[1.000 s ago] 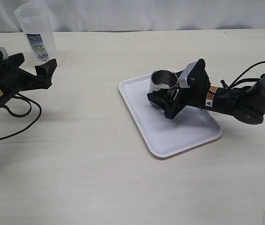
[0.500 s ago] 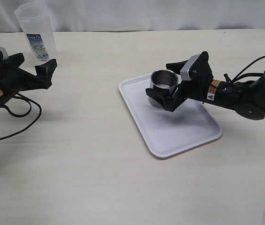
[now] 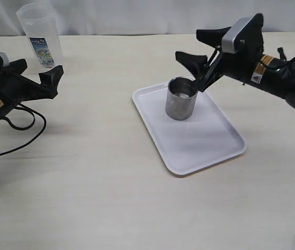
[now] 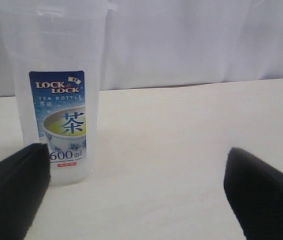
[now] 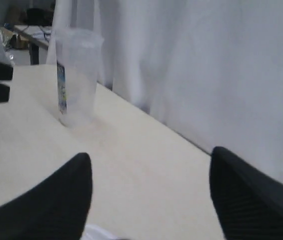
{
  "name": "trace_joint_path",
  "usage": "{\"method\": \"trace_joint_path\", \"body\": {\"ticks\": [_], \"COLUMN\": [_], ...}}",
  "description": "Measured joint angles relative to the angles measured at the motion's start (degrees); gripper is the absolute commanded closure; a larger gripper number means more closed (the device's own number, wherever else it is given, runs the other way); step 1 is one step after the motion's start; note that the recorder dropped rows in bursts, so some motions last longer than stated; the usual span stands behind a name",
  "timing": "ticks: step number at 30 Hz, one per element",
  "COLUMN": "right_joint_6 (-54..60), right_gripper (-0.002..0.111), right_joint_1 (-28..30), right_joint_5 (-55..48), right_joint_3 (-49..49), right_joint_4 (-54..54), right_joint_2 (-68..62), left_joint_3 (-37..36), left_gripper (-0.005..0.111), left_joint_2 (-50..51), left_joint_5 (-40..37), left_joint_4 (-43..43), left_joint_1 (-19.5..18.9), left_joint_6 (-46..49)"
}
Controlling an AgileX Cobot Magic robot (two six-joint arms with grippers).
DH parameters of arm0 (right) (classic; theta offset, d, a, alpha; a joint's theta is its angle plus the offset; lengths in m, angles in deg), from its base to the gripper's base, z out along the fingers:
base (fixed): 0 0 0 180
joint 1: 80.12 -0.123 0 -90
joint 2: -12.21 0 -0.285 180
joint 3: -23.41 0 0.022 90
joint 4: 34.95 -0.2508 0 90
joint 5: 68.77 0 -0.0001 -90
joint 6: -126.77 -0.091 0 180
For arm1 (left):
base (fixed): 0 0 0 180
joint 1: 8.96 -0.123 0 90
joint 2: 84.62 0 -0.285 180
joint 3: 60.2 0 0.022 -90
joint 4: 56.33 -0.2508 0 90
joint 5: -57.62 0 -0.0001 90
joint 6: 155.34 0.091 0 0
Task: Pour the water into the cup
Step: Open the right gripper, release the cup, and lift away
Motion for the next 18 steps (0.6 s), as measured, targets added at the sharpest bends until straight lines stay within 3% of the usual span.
{"method": "trace_joint_path", "body": {"ticks": [5,9,18], "right_joint_6": [-6.6,-7.9,-13.9], "right_gripper": [0.089,0.104,0.104], "right_joint_1": [0.0,0.0,0.0], "right_joint_5": [0.0,0.0,0.0], "right_joint_3": [4.0,6.8,12.4], "right_joint_4": [-0.1,-0.3,-0.3], "right_joint_2": [9.4,16.7,31.8], "left_joint_3": [-0.4,-2.5,-8.4], "left_gripper": [0.019,0.019,0.019], "left_joint_2": [-2.2,-6.3,-15.6], "left_joint_5": [0.0,0.0,-0.2], "left_joint_4": [-0.5,-0.6,-0.5], "left_joint_1": [0.0,0.0,0.0], "left_joint_6": [0.0,0.0,0.0]}}
